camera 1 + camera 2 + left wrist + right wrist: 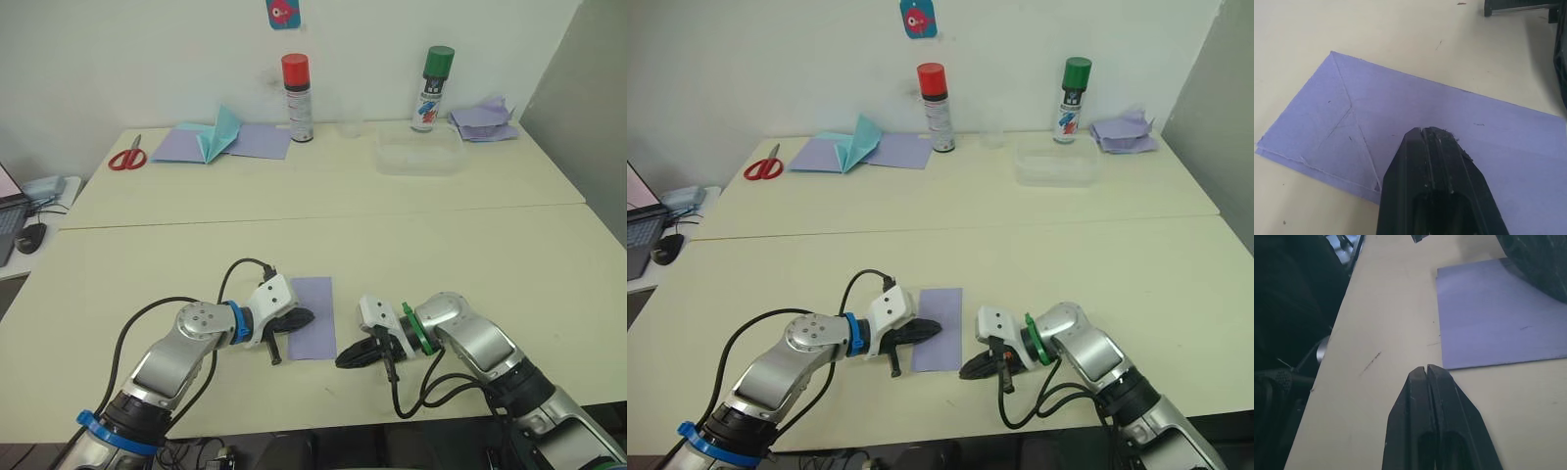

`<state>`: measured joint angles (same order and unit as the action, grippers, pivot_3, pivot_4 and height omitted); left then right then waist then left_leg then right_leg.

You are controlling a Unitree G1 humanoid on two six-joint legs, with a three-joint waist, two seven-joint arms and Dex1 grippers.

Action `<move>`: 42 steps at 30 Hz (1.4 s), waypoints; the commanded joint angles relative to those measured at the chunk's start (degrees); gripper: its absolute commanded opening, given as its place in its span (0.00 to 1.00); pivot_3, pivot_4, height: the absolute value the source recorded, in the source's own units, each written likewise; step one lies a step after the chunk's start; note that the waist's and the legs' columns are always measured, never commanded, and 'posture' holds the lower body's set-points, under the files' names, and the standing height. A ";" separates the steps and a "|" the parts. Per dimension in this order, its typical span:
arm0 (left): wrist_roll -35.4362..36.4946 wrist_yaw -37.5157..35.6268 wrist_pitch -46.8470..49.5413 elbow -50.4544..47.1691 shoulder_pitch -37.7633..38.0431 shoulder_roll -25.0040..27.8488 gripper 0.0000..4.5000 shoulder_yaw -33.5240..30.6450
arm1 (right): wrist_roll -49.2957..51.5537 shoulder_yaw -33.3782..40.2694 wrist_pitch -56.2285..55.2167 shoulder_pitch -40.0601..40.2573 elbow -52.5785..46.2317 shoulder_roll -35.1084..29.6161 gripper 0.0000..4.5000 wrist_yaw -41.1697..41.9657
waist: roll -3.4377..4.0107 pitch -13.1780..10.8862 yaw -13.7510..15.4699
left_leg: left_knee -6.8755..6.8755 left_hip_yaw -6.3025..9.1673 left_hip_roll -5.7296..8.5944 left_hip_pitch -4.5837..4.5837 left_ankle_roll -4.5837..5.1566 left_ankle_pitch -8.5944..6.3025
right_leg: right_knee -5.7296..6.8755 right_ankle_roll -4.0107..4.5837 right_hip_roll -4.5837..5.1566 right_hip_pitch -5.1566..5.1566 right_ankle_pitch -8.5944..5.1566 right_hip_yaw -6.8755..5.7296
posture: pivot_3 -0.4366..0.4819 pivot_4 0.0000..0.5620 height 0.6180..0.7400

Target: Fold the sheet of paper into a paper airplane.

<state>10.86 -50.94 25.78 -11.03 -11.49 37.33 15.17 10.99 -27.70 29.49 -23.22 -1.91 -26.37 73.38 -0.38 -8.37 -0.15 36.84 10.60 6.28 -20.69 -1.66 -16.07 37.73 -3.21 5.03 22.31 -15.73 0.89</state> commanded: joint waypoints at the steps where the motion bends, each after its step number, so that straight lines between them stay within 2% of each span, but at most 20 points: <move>1: -1.78 -0.34 0.94 2.58 1.64 0.83 0.00 1.12 | 4.63 4.74 2.40 -0.99 -1.02 1.76 0.00 -1.87 | 0.02 -0.02 0.01 | 0.00 0.00 0.00 -0.01 0.00 0.00 | 0.00 0.00 0.00 0.01 0.00 0.01 | 0.48 0.27 1.00; 7: -3.15 0.03 -0.97 3.57 1.98 0.52 0.00 2.13 | 4.18 8.40 0.79 -3.33 3.54 5.79 0.00 -8.79 | 0.02 -0.02 0.00 | 0.00 0.00 -0.01 -0.01 0.00 0.00 | 0.00 0.00 0.01 0.01 0.00 0.01 | 0.48 0.27 1.00; 11: -3.61 -0.16 -1.93 4.57 1.32 0.54 0.00 2.24 | -0.52 7.90 -4.76 -4.61 9.97 8.93 0.00 -15.34 | 0.03 -0.02 -0.01 | -0.02 0.00 0.00 -0.01 -0.02 0.01 | 0.02 0.01 0.00 0.03 0.00 0.01 | 0.48 0.27 1.00; 18: -4.04 -0.57 -3.35 5.82 0.83 0.95 0.00 2.03 | -5.85 6.28 -10.22 -5.63 16.42 10.31 0.00 -19.65 | 0.04 -0.02 -0.09 | -0.01 0.00 0.00 0.05 0.00 0.00 | 0.07 0.01 -0.02 0.02 0.00 0.01 | 0.48 0.27 1.00; 23: -4.63 -0.99 -4.09 5.97 1.48 1.28 0.00 1.81 | -5.80 11.79 -13.13 -8.79 23.92 15.53 0.00 -29.49 | 0.06 -0.02 -0.19 | -0.04 -0.01 -0.04 0.21 -0.01 0.00 | 0.19 0.00 -0.10 -0.01 0.00 0.04 | 0.48 0.27 1.00; 30: -4.70 -0.96 -4.27 5.68 2.28 1.11 0.00 1.90 | -8.29 14.32 -16.45 -11.78 30.66 16.63 0.00 -37.08 | 0.10 0.01 -0.36 | -0.06 -0.02 -0.01 0.21 -0.02 0.01 | 0.20 0.03 -0.11 0.01 0.01 0.06 | 0.48 0.27 1.00; 33: -4.71 -1.01 -4.58 6.22 2.00 1.15 0.00 1.71 | -6.38 15.70 -17.96 -11.75 29.71 17.01 0.00 -36.07 | 0.10 0.01 -0.34 | -0.06 -0.01 -0.01 0.20 -0.02 0.01 | 0.19 0.04 -0.11 0.01 0.00 0.06 | 0.48 0.27 1.00; 37: -4.78 -1.08 -5.23 7.13 1.71 1.14 0.00 1.56 | -1.86 14.41 -17.94 -8.45 20.83 15.71 0.00 -26.28 | 0.14 -0.01 -0.41 | -0.06 -0.01 -0.01 0.17 -0.01 0.00 | 0.16 0.04 -0.11 0.00 0.00 0.06 | 0.48 0.27 1.00; 42: -4.76 -0.86 -5.79 7.50 1.68 0.64 0.00 1.34 | -0.02 11.63 -13.05 -5.30 11.18 12.69 0.00 -19.72 | 0.21 -0.05 -0.46 | -0.08 -0.01 -0.01 0.16 0.00 -0.01 | 0.15 0.03 -0.10 0.01 -0.01 0.05 | 0.48 0.27 1.00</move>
<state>8.77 -52.08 18.42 -7.08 -11.46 37.46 15.28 9.40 -15.21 15.26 -28.79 13.38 -13.36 51.39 -0.17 -8.42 -0.61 36.77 10.60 6.27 -20.53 -1.65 -16.07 37.88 -3.19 4.93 22.31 -15.74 0.93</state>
